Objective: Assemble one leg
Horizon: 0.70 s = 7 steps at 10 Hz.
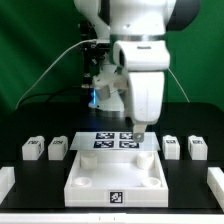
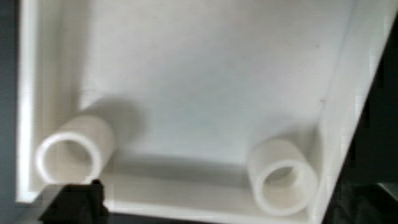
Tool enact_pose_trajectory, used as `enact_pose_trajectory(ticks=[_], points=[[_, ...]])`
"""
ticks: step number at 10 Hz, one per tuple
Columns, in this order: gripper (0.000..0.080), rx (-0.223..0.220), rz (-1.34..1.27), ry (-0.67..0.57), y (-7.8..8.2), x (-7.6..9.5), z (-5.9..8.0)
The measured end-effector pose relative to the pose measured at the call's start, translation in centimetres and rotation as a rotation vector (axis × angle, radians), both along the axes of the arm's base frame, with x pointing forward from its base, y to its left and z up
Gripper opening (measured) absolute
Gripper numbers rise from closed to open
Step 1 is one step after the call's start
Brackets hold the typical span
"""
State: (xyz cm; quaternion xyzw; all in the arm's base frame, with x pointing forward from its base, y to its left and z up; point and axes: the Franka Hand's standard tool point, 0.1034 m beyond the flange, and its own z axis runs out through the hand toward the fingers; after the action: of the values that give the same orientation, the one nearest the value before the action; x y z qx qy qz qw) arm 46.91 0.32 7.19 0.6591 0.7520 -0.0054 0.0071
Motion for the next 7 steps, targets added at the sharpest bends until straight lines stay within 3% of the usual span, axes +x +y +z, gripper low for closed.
enact_pose_trajectory(ticks=[2, 4, 7], points=[[0.0649, 0.009, -0.035, 0.024, -2.0, -3.1, -3.1], [0.0649, 0.020, -0.059, 0.052, -2.1, -4.2, -5.8], [0.0640, 0.020, -0.093, 0.056, -2.2, -4.1, -6.1]])
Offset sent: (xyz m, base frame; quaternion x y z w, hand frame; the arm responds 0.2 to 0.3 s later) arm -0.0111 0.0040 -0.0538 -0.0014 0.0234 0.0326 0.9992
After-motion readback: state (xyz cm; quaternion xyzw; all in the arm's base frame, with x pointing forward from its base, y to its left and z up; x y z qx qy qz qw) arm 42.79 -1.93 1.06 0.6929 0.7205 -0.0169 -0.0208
